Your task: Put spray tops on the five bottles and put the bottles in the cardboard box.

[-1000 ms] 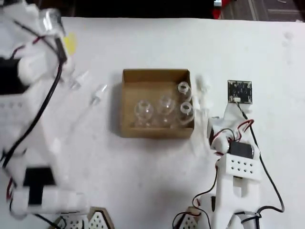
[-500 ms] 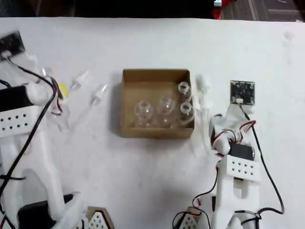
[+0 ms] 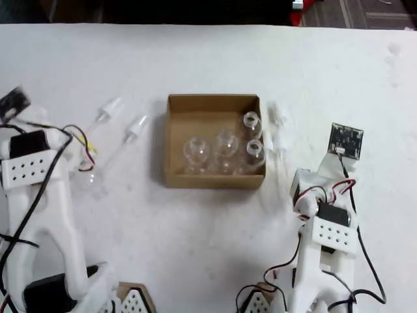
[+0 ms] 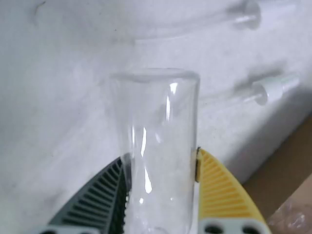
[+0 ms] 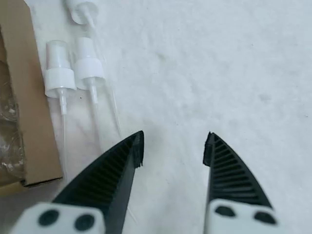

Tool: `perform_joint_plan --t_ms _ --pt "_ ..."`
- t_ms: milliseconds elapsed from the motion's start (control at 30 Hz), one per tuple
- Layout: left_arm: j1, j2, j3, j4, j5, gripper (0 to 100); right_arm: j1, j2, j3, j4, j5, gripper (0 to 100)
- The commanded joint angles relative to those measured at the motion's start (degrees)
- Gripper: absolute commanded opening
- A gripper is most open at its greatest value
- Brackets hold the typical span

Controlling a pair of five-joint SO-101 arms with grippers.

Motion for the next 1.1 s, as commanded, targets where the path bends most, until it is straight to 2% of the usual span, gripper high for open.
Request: perform_joint_plan --t_ms 0,133,233,333,433,500,567,733,800,867,967,1067 --pt "0.92 -0.13 5.63 -13.19 4.22 8 0.48 -1.01 0.26 -1.36 -0.62 18.0" --pt "4.18 -0.57 12.48 -22.68 -0.7 8 0.48 -1.01 0.44 -1.36 -0.62 18.0" --pt "2.24 -0.22 16.26 -25.76 2.11 8 0.4 -1.01 0.44 -1.36 -0.53 18.0" --pt "-0.22 -0.4 16.62 -25.41 7.56 8 0.4 -1.01 0.44 -1.36 -0.53 18.0" --pt "-2.51 -0.57 14.24 -21.98 7.91 8 0.4 -1.01 0.44 -1.36 -0.53 18.0" --pt "-1.1 -0.66 11.16 -17.14 7.38 10 0.4 -1.01 0.44 -1.36 -0.53 18.0" --pt "-0.92 -0.22 7.12 -11.78 5.8 18 0.4 -1.01 0.44 -1.36 -0.53 18.0" --pt "-3.38 -0.22 1.67 -4.13 7.12 54 0.4 -0.92 0.44 -1.36 -0.53 18.0" --pt "-4.53 -0.4 -0.26 -2.99 8.44 56 0.4 -0.92 0.44 -1.36 -0.53 18.0" --pt "-6.11 -0.4 -1.93 -2.11 7.65 53 0.4 -0.92 0.44 -1.36 -0.53 18.0" --pt "-6.46 -0.57 -3.6 -0.35 -0.88 48 0.4 -0.92 0.44 -1.36 -0.53 18.0" --pt "-5.49 -0.66 -6.95 3.16 -18.29 45 0.4 -0.84 0.44 -1.36 -0.53 18.0"
